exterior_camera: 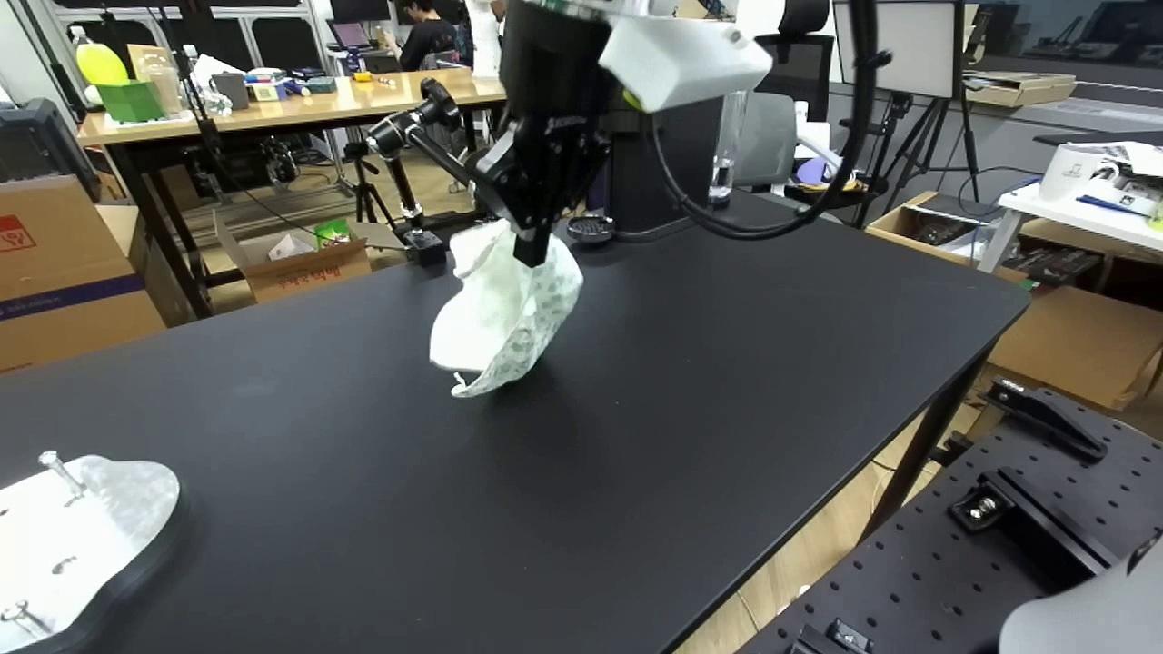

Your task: Put the cloth on the table

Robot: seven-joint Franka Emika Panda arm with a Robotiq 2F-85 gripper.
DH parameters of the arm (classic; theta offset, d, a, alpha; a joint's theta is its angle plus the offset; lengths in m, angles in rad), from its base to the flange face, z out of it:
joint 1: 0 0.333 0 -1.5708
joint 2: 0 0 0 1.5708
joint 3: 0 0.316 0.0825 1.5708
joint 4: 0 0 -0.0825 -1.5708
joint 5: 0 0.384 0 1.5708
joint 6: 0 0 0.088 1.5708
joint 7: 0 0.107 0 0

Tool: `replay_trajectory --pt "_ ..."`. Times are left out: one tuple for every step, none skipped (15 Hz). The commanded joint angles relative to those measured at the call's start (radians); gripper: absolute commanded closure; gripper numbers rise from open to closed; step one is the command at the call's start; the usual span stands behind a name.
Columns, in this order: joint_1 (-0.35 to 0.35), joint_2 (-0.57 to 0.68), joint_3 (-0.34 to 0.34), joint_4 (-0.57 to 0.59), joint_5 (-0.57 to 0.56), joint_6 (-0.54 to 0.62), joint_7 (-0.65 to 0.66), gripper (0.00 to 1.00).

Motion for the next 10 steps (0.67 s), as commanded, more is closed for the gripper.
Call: replay_trajectory --pt "0.011 -0.201 -0.051 -0.065 -0.027 -0.21 0.045 1.0" --pt "-0.002 -0.19 -0.057 -0.024 -0.042 -0.272 0.057 1.0" --pt "-0.011 -0.211 -0.063 -0.027 -0.051 -0.311 0.065 1.0" --pt "-0.021 -0.221 -0.067 -0.027 -0.058 -0.339 0.073 1.0" --pt "-0.03 -0.228 -0.072 -0.026 -0.066 -0.361 0.079 1.0" --pt "-0.038 -0.226 -0.078 -0.027 -0.07 -0.366 0.079 1.0" --pt "-0.047 -0.224 -0.081 -0.027 -0.077 -0.368 0.08 1.0" --pt "-0.054 -0.214 -0.085 -0.027 -0.083 -0.355 0.077 1.0" --pt "-0.061 -0.205 -0.089 -0.027 -0.087 -0.338 0.072 1.0" --pt "-0.065 -0.196 -0.095 -0.027 -0.087 -0.324 0.066 1.0"
